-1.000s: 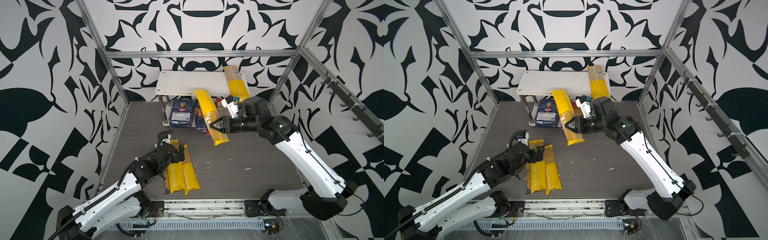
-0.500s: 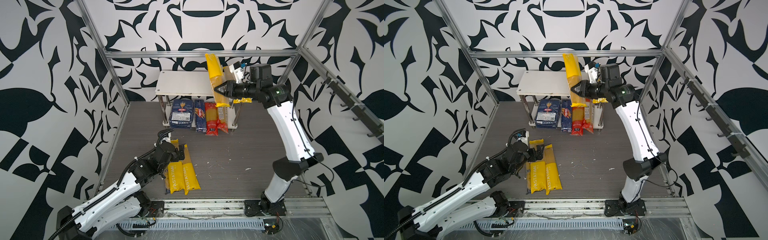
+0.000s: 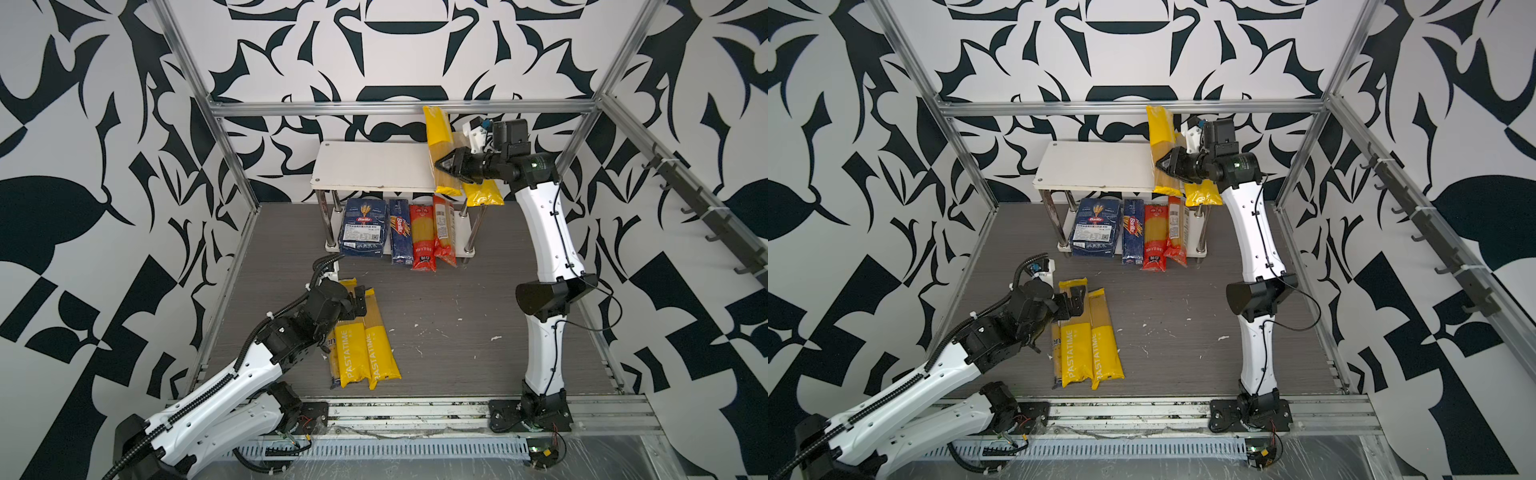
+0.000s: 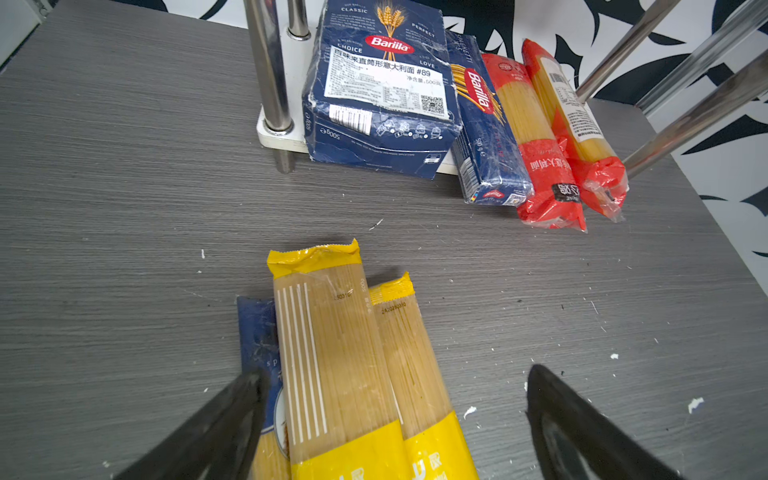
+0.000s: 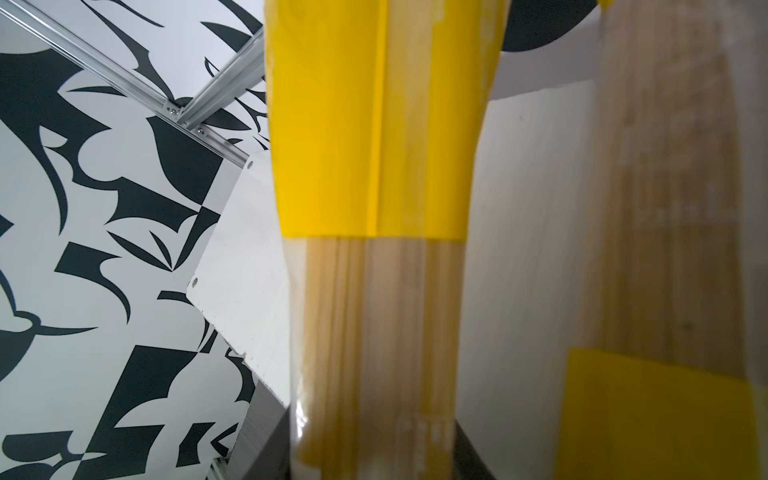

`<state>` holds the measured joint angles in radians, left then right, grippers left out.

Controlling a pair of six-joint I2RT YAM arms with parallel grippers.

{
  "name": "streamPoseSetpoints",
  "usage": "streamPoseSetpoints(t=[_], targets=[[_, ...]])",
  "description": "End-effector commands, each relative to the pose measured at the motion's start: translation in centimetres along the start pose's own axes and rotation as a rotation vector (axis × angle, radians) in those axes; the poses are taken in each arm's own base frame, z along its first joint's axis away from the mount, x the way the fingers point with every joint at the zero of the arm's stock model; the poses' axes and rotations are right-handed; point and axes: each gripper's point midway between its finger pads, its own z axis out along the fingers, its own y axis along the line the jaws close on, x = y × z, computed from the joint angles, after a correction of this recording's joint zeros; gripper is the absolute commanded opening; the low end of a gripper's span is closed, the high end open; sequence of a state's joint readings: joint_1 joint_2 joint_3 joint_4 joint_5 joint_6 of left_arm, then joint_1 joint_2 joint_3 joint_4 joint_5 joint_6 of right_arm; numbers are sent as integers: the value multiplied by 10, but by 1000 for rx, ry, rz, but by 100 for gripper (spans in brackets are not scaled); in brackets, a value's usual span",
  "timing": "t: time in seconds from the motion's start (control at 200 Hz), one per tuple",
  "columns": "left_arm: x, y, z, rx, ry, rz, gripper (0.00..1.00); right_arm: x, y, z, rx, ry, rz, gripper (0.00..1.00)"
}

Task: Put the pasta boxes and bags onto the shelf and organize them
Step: 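Lower the yellow bag onto the top shelf beside the other yellow bag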

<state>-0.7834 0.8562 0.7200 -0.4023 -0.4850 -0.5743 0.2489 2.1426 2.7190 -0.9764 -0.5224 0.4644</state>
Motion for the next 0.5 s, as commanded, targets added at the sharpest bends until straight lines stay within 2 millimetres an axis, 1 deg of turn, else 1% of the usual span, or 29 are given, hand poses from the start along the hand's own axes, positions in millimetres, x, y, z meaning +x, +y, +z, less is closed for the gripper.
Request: streamPoseSetpoints(t=[0.0,0.12,0.18,0.255,0.355,0.415,0.495], targets=[[-6,0,-1,6,-12,-4,99,-47,50,-49,-80,-215,-180,0],[-7,-1,3,10,-5,-7,99,-50,43,-49,-43,-231,-172,0],[-5,-2,4,11,2,-6,99,-49,41,-47,-39,-225,-166,5],[-5,-1,4,11,3,-6,99,-48,40,-47,-35,-219,-158,13],[-4,1,2,9,1,-9,99,-47,41,-47,-38,-219,-147,18],[-4,2,1,10,-3,-13,99,-47,43,-48,-49,-218,-140,23],[-2,5,-2,8,-5,-17,99,-47,46,-49,-65,-216,-131,25]])
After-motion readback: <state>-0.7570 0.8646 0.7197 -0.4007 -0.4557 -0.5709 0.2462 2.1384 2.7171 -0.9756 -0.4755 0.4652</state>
